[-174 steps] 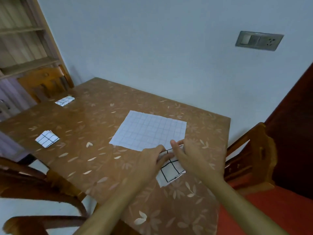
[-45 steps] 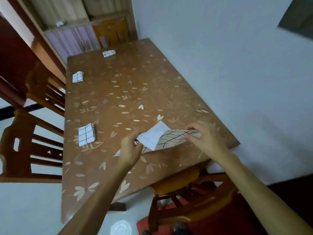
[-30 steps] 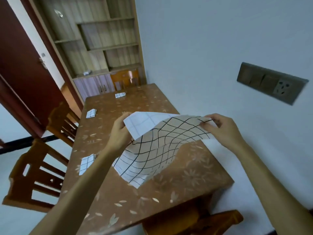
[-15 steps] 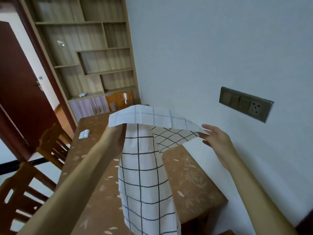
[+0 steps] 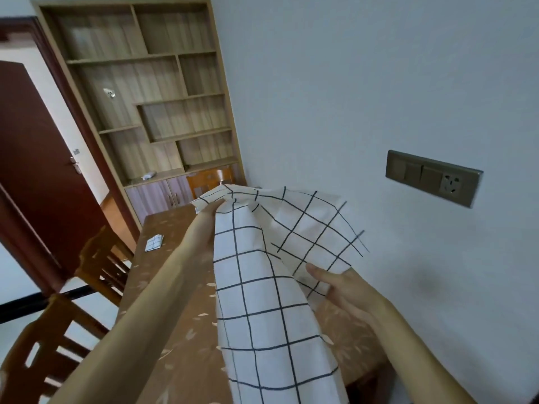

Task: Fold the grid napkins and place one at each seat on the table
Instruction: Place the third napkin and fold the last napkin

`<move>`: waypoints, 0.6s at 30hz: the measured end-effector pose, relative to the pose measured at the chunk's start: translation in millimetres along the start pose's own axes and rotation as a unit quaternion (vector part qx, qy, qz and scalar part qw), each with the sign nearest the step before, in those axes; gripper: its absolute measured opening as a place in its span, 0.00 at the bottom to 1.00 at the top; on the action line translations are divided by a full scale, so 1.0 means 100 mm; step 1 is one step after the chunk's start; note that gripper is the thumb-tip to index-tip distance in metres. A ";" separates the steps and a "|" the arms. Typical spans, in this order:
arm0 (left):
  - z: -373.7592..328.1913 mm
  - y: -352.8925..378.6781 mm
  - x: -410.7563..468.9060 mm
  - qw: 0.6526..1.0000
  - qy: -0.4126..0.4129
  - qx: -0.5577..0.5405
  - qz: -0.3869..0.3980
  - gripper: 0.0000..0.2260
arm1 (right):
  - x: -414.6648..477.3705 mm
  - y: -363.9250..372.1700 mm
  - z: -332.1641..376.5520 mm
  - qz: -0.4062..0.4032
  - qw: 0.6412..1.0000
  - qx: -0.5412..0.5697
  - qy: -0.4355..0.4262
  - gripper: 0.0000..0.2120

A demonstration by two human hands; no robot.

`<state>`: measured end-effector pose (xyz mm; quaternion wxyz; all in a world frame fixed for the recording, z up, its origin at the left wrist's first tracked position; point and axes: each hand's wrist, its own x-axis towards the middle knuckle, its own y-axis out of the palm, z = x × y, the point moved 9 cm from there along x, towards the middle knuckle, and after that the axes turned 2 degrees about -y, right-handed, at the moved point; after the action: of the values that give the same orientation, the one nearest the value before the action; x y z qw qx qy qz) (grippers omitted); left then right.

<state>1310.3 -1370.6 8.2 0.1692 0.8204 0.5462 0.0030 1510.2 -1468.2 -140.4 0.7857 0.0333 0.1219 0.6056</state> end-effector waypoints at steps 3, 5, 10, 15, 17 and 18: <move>-0.02 -0.37 0.01 0.986 0.012 0.091 -0.137 0.10 | 0.03 0.01 0.15 -0.018 0.998 0.011 -0.058 0.13; 0.02 -0.61 0.02 0.966 0.005 0.160 -0.203 0.14 | 0.05 -0.08 0.24 -0.052 0.996 0.023 -0.069 0.22; 0.57 -0.72 -0.05 0.961 -0.075 0.222 -0.148 0.20 | 0.26 -0.30 0.27 -0.108 0.993 -0.019 -0.053 0.44; 1.06 -0.80 -0.04 0.970 -0.181 0.158 -0.045 0.23 | 0.19 -0.34 0.34 -0.144 0.987 -0.025 -0.067 0.25; 1.03 -0.88 -0.01 0.971 -0.157 0.172 -0.053 0.20 | 0.32 -0.43 0.24 -0.135 0.989 -0.036 -0.054 0.30; 0.99 -0.94 0.02 0.969 -0.135 0.191 -0.080 0.19 | 0.31 -0.43 0.21 -0.127 0.990 -0.045 -0.049 0.33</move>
<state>1245.4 -1363.2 -111.6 0.0814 0.7841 0.5725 -0.2254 1562.8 -1447.4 -132.9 0.8617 0.0116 0.0591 0.5038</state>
